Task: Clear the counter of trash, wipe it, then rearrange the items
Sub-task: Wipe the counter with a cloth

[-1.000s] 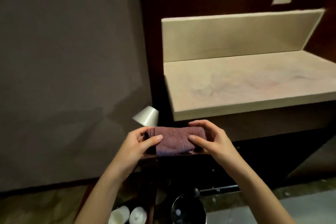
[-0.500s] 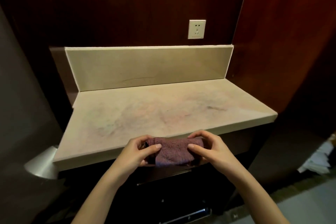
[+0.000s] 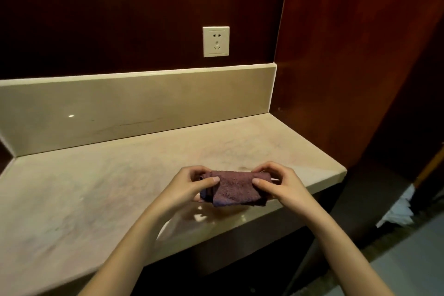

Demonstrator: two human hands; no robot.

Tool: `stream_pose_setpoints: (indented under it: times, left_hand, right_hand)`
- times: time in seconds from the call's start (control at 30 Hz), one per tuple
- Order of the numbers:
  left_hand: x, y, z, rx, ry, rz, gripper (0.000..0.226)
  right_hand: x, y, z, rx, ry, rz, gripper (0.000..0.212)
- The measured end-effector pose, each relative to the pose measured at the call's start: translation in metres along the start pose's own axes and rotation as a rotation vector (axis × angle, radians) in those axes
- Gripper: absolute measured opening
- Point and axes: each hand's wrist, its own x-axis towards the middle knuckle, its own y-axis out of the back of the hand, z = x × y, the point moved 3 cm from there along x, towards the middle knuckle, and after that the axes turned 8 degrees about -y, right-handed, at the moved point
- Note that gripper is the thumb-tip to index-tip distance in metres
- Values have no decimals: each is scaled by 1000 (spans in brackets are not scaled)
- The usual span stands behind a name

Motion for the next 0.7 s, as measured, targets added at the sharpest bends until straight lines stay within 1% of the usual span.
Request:
stream_pose_setpoints:
  times: [0.1, 0.2, 0.3, 0.37, 0.5, 0.6, 0.63, 0.7]
  left_hand:
    - [47, -2, -3, 35, -46, -28, 4]
    - [87, -2, -11, 84, -89, -56, 7]
    - [115, 2, -20, 109, -89, -72, 9]
    - [128, 6, -23, 160, -106, -43, 8]
    - [151, 17, -24, 377, -193, 91, 10]
    - [161, 20, -38, 440, -117, 114, 19]
    - [162, 21, -44, 486, -80, 107, 22]
    - [165, 20, -52, 618, -74, 91, 24]
  right_hand:
    - [38, 16, 3, -52, 11, 4, 7]
    - [66, 25, 11, -74, 27, 26, 12]
    - [94, 30, 20, -105, 28, 38, 17]
    - [112, 31, 22, -135, 44, 53, 20]
    - [152, 29, 22, -176, 65, 81, 21]
    - [174, 23, 34, -227, 52, 41, 21]
    - [179, 21, 38, -258, 59, 24, 23]
    - [186, 20, 46, -307, 85, 9, 28]
